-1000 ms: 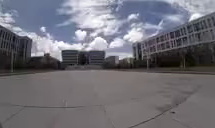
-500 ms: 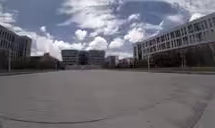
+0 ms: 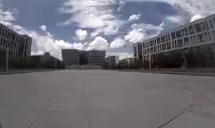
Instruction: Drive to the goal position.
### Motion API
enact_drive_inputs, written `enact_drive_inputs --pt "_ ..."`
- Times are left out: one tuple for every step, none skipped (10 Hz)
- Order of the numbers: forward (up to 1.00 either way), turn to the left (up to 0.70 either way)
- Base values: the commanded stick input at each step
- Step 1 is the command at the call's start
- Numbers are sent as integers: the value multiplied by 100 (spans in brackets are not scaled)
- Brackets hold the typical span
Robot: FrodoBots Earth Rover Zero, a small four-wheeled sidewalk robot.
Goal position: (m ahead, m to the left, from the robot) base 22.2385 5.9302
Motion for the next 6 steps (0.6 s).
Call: enact_drive_inputs --pt "100 2" --pt "100 2" --pt "100 2" --pt "100 2" --pt "100 2" --pt "100 2"
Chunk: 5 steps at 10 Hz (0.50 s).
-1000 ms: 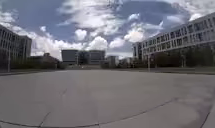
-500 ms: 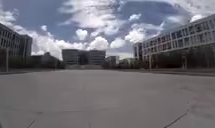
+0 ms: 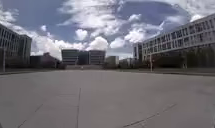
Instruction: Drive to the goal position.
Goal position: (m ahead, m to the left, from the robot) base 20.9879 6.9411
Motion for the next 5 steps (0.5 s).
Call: enact_drive_inputs --pt "100 2" --pt "100 2" --pt "100 2" --pt "100 2" --pt "100 2"
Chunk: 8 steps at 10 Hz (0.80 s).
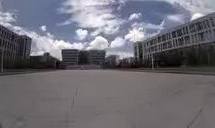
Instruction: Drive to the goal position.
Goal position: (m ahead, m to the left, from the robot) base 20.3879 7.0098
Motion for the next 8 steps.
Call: enact_drive_inputs --pt "100 2" --pt "100 2" --pt "100 2" --pt "100 2" --pt "100 2" --pt "100 2" --pt "100 2" --pt "100 2"
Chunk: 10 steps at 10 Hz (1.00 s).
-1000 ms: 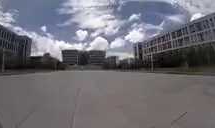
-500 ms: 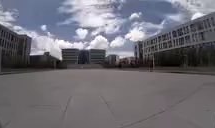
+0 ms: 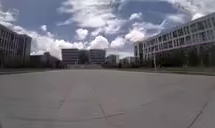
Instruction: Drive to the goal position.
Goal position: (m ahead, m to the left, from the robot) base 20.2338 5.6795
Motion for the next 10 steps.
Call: enact_drive_inputs --pt "100 2" --pt "100 2" --pt "100 2" --pt "100 2" --pt "100 2" --pt "100 2" --pt "100 2" --pt "100 2" --pt "100 2" --pt "100 2"
